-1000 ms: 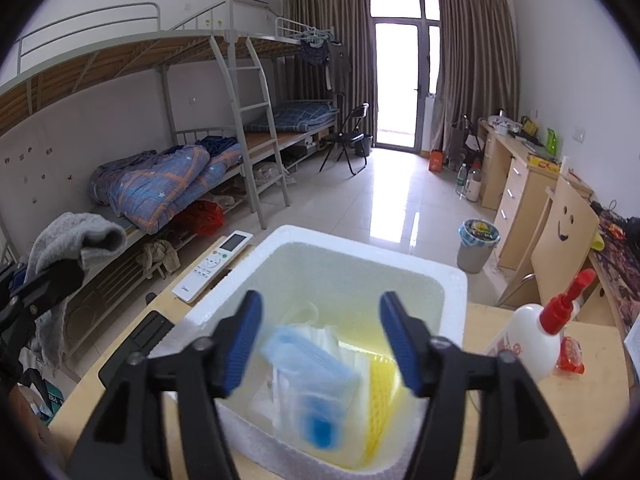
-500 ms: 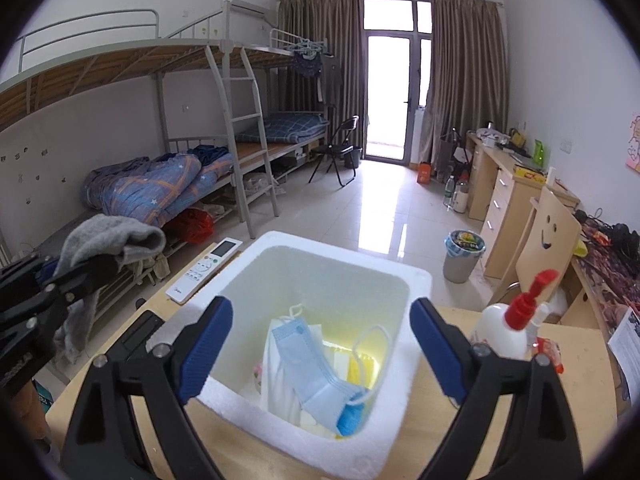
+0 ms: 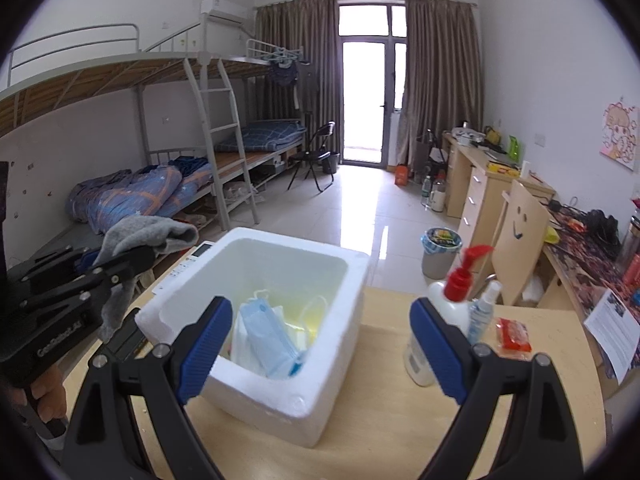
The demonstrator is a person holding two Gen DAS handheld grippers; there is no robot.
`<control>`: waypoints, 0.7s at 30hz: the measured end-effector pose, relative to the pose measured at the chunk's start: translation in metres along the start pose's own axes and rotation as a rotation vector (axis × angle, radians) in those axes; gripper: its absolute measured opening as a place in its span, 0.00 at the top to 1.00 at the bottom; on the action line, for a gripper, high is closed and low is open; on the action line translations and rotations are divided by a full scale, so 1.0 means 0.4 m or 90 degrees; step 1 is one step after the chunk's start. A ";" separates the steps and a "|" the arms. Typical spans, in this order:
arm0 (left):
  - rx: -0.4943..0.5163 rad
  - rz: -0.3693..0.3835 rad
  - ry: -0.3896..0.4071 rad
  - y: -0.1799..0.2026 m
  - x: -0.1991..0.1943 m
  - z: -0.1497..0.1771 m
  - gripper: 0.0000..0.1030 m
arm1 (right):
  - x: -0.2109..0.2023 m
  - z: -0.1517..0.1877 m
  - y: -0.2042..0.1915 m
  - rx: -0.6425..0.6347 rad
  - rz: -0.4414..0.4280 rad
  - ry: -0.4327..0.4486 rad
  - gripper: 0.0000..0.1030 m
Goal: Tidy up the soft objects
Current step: 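Lower the sock into the foam box and open the left tool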
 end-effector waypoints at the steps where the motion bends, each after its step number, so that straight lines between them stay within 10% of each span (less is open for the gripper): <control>1: 0.003 0.004 0.000 0.007 0.002 -0.001 0.79 | -0.006 0.002 0.006 0.002 0.003 0.001 0.10; 21: 0.038 0.047 -0.009 0.117 0.048 -0.018 0.79 | -0.132 0.070 0.100 0.064 0.053 0.031 0.10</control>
Point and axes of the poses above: each gripper's, at about its wrist camera, not at the fingertips, and x roughly the way its jaws point, y to its right, z to its underside, the point moved 6 cm from there along x, roughly the way its jaws point, and after that the axes turned 4 degrees about -z, right-handed, at the moved point
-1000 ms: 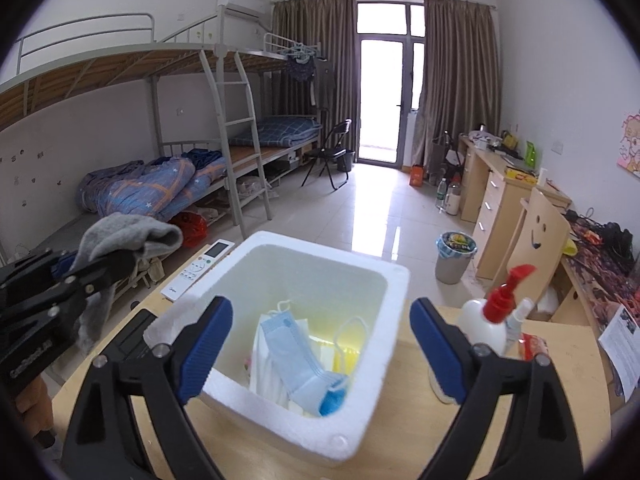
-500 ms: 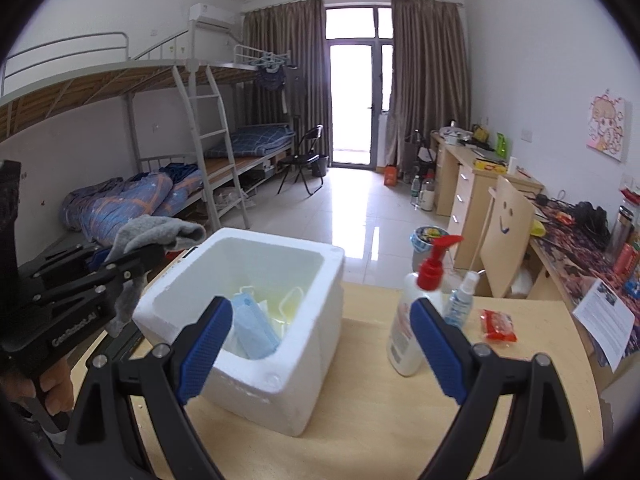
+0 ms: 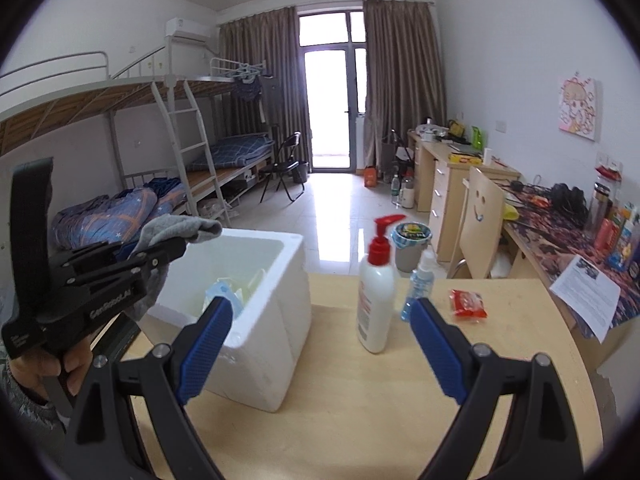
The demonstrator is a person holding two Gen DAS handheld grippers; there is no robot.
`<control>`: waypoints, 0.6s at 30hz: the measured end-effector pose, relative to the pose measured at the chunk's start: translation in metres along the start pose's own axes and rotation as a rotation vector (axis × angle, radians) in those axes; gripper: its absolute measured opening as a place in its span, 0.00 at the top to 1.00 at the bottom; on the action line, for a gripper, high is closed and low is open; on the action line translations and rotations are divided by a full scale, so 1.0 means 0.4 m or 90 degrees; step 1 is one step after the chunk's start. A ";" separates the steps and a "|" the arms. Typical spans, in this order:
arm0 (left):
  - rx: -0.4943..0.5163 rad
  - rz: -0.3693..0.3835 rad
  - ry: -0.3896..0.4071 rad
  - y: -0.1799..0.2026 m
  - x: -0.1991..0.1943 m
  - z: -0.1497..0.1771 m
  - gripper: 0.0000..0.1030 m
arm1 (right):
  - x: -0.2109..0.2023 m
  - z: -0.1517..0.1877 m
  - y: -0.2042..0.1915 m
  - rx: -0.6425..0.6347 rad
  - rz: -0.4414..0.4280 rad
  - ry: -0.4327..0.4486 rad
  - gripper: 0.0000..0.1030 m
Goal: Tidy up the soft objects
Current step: 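Lower the sock into the foam box and open the left tool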
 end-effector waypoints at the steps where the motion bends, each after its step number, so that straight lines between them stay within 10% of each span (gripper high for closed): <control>1: 0.000 0.002 -0.001 0.007 0.003 0.000 0.79 | -0.007 0.006 0.010 0.003 0.003 0.001 0.10; 9: 0.001 0.007 -0.012 0.016 0.028 0.004 0.76 | -0.027 0.029 0.061 0.034 0.019 0.004 0.10; 18: 0.000 -0.003 -0.014 0.022 0.041 0.007 0.36 | -0.039 0.043 0.077 0.045 0.022 0.007 0.10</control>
Point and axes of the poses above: each gripper's, at about its wrist camera, not at the fingertips, and x roughly the way its jaws point, y to its right, z to its underside, the point moved 6 cm from there along x, roughly the way its jaws point, and after that the axes turned 4 degrees about -z, right-handed, at the moved point
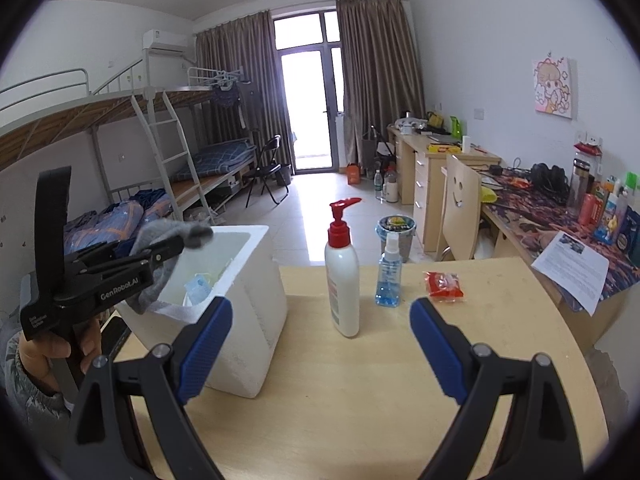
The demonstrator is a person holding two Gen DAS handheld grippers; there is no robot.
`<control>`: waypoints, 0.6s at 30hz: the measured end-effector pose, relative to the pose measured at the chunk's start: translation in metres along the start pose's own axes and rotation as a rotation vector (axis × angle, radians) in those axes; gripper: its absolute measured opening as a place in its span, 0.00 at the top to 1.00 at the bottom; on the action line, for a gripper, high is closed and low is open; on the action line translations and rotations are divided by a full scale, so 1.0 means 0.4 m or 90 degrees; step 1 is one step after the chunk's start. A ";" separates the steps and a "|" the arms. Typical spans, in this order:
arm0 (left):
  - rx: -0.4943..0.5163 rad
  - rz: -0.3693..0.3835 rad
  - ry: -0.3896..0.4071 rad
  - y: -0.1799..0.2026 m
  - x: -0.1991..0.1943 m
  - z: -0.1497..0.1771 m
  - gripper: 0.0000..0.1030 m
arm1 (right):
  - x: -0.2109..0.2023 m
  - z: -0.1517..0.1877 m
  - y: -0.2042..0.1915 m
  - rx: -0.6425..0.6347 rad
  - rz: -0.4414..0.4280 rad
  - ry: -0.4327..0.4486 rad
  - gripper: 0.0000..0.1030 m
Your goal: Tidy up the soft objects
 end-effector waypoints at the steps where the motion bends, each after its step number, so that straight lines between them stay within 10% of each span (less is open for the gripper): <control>1: 0.000 -0.001 0.002 0.001 -0.001 0.000 0.25 | -0.002 0.001 0.001 0.002 0.000 0.000 0.10; 5: 0.006 -0.001 0.020 0.006 -0.012 -0.002 0.04 | -0.004 0.007 0.007 0.006 0.001 -0.001 0.10; 18: 0.001 -0.025 0.027 0.004 -0.043 -0.001 0.01 | -0.030 0.010 -0.003 0.007 -0.014 0.009 0.10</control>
Point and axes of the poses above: each gripper's, at about its wrist camera, not at the fingertips, and x roughly the way its jaws point, y to its right, z to its underside, the point moved 6 cm from there along x, roughly the way its jaws point, and after that the axes turned 4 degrees about -z, right-handed, at the moved point
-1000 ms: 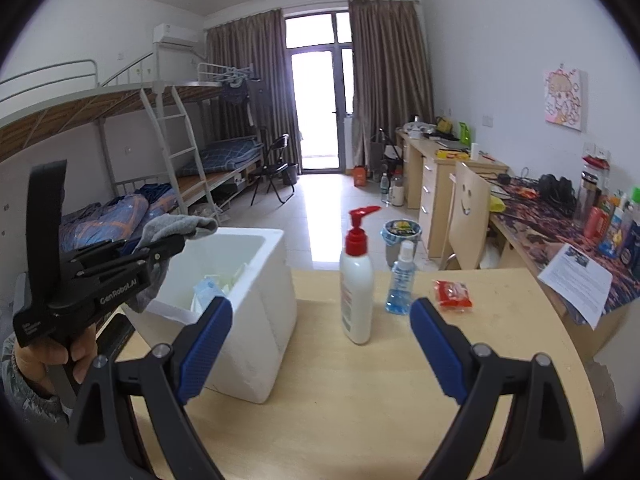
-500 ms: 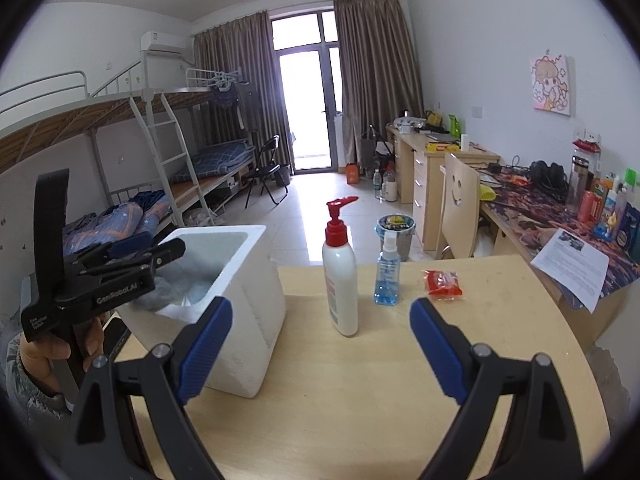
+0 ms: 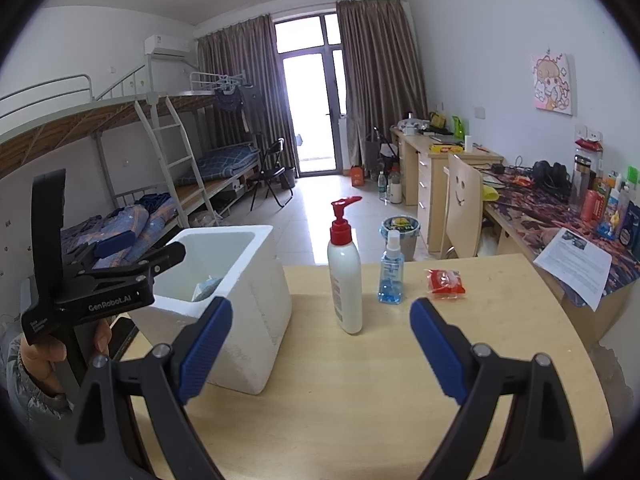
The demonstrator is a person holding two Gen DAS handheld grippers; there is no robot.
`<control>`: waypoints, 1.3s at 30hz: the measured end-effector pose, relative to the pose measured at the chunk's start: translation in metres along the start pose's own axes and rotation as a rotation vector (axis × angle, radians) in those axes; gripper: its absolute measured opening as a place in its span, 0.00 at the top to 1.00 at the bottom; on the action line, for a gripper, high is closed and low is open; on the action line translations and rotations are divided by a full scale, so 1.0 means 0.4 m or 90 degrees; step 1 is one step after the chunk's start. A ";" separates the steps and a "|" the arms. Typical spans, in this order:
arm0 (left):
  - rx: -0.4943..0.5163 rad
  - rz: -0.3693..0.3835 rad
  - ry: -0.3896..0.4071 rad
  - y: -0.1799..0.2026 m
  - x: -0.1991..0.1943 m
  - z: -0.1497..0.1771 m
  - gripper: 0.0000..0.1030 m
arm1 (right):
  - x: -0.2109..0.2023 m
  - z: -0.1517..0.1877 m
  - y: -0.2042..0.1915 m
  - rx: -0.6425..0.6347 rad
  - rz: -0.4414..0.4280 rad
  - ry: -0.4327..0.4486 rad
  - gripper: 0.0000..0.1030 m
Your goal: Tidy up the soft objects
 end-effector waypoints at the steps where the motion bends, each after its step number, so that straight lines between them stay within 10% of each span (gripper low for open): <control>1: -0.003 -0.001 0.002 -0.002 -0.008 -0.001 0.01 | -0.003 0.000 -0.003 0.000 -0.003 0.001 0.10; 39: -0.022 -0.053 0.102 -0.004 -0.483 0.084 0.01 | -0.307 0.069 -0.187 -0.079 -0.056 0.091 0.10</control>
Point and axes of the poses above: each gripper's, at about its wrist camera, not at the fingertips, and x roughly the way its jaws point, y to its right, z to its underside, the point moved 6 cm from there along x, roughly the way its jaws point, and after that the axes turned 4 degrees about -z, right-handed, at the moved point
